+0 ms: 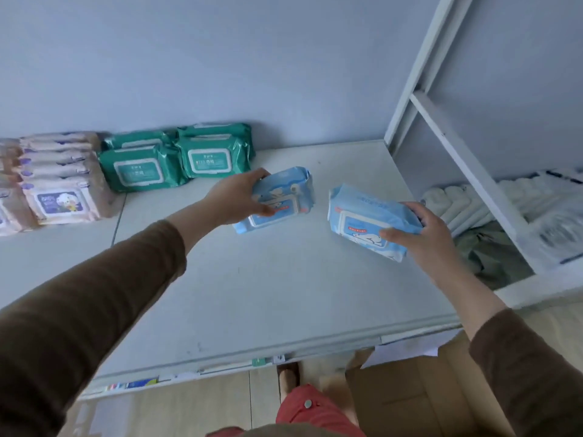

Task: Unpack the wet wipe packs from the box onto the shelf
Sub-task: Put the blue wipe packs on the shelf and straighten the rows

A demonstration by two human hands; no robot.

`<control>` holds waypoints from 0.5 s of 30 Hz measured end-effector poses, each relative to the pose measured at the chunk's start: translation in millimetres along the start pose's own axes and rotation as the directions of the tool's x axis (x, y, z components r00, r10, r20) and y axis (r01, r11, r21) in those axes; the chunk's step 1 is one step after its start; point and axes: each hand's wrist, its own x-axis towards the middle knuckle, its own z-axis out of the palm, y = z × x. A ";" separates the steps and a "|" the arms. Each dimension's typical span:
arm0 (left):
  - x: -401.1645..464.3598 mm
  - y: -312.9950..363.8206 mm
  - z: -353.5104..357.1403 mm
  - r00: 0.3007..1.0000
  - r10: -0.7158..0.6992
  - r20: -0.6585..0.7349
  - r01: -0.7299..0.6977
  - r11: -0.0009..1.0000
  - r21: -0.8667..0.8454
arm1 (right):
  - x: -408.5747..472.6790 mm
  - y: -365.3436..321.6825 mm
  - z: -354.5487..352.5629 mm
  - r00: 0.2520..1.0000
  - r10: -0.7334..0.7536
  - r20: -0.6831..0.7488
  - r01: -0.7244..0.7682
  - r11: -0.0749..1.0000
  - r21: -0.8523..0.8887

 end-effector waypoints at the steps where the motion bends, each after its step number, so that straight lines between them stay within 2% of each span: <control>1: 22.0 0.3 -3.9 1.000 -0.003 -0.016 0.003 1.000 0.005 | 11.2 0.5 0.0 1.000 -0.001 0.006 0.001 1.000 -0.010; 6: 117.6 7.7 -17.7 0.999 0.034 -0.027 -0.034 0.999 0.007 | 64.5 4.8 19.1 0.982 -0.013 0.190 0.012 1.000 0.005; 12: 191.6 7.9 -27.1 0.990 0.077 0.115 -0.091 0.989 0.120 | 131.7 -9.4 72.4 0.942 -0.050 0.332 0.066 0.997 -0.036; 15: 212.6 -1.6 -34.0 0.987 0.086 0.133 -0.112 0.973 0.203 | 168.5 -18.8 95.6 0.908 -0.038 0.417 0.059 0.997 -0.039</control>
